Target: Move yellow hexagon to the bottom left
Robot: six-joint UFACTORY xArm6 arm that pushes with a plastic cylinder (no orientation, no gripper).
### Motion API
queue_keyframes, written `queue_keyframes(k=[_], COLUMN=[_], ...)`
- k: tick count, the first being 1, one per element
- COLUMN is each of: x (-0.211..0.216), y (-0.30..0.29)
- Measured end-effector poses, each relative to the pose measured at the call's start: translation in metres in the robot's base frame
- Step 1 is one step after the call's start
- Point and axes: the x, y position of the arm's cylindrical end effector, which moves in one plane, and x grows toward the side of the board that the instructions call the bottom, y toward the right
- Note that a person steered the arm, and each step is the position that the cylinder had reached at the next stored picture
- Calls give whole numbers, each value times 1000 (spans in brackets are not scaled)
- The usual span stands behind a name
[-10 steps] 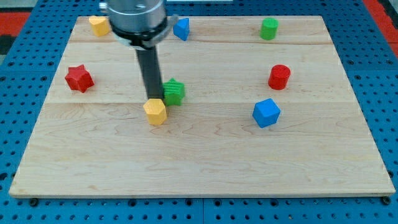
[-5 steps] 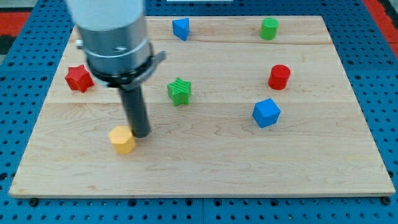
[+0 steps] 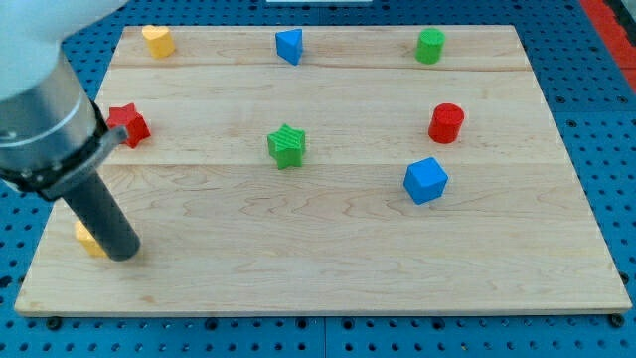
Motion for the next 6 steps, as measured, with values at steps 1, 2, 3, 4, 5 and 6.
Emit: queue_keyframes(k=[1, 2, 3, 4, 5, 6], x=[-7, -79, -133, -141, -145, -150], y=[17, 38, 55, 95, 100, 146])
